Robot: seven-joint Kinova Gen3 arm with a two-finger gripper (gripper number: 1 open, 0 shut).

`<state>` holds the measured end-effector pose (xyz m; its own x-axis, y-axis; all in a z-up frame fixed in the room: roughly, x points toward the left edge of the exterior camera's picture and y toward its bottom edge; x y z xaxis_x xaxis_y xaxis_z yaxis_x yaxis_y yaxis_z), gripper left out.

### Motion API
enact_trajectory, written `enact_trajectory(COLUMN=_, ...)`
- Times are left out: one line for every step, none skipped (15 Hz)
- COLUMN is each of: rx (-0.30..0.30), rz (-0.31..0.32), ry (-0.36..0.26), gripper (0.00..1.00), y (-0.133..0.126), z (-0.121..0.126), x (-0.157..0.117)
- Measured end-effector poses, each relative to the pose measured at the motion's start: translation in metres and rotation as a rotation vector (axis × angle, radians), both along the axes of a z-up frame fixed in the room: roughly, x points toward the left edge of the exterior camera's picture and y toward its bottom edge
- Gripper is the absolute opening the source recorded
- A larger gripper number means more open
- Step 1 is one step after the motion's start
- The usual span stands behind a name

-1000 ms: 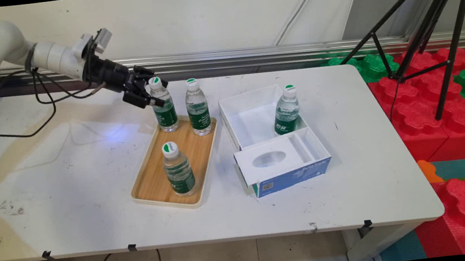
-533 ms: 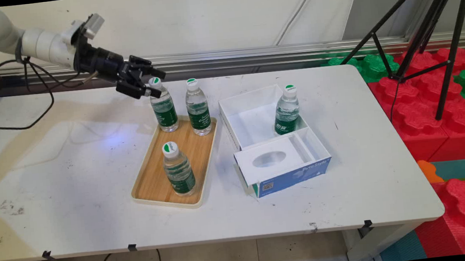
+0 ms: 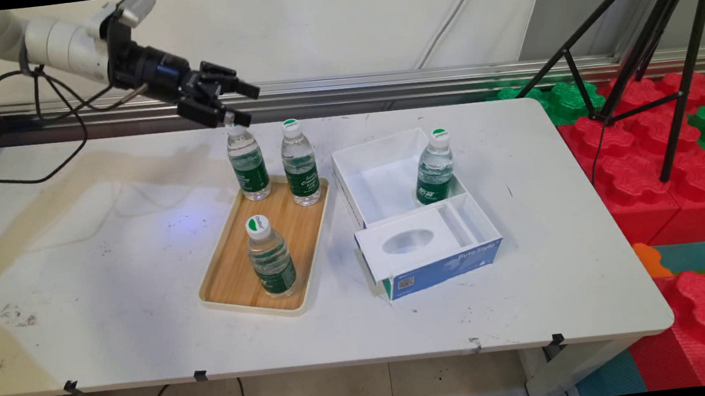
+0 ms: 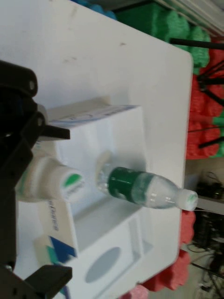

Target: Pick up the green bottle from the white box

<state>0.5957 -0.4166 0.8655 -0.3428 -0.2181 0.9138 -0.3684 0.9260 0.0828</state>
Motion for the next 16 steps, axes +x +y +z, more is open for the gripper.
enact_trajectory(rx=-0.001, rz=-0.001, ry=0.012, gripper=1.00, y=-0.001, z=0.005, x=-0.006)
enact_trajectory(rx=-0.001, rz=-0.002, ry=0.021, gripper=1.00, y=-0.002, z=0.008, x=-0.011)
enact_trajectory(rx=-0.002, rz=-0.002, ry=0.027, gripper=1.00, y=-0.003, z=0.010, x=-0.015)
enact_trajectory(rx=-0.003, rz=-0.001, ry=0.035, gripper=1.00, y=-0.004, z=0.012, x=-0.020)
enact_trajectory(rx=-0.003, rz=0.000, ry=0.045, gripper=1.00, y=-0.006, z=0.015, x=-0.027)
enact_trajectory(rx=-0.004, rz=0.001, ry=0.055, gripper=1.00, y=-0.008, z=0.016, x=-0.034)
enact_trajectory(rx=-0.004, rz=0.002, ry=0.063, gripper=1.00, y=-0.009, z=0.016, x=-0.039)
enact_trajectory(rx=-0.004, rz=0.002, ry=0.068, gripper=1.00, y=-0.010, z=0.016, x=-0.044)
enact_trajectory(rx=-0.004, rz=0.001, ry=0.076, gripper=1.00, y=-0.011, z=0.015, x=-0.051)
enact_trajectory(rx=-0.003, rz=0.001, ry=0.084, gripper=1.00, y=-0.012, z=0.013, x=-0.057)
enact_trajectory(rx=-0.002, rz=0.002, ry=0.091, gripper=1.00, y=-0.014, z=0.011, x=-0.064)
enact_trajectory(rx=-0.001, rz=0.002, ry=0.100, gripper=1.00, y=-0.015, z=0.008, x=-0.072)
enact_trajectory(rx=0.000, rz=0.002, ry=0.105, gripper=1.00, y=-0.016, z=0.007, x=-0.077)
enact_trajectory(rx=0.001, rz=0.003, ry=0.111, gripper=1.00, y=-0.018, z=0.004, x=-0.084)
enact_trajectory(rx=0.002, rz=0.003, ry=0.115, gripper=1.00, y=-0.019, z=0.001, x=-0.091)
enact_trajectory(rx=0.004, rz=0.003, ry=0.120, gripper=1.00, y=-0.020, z=-0.003, x=-0.098)
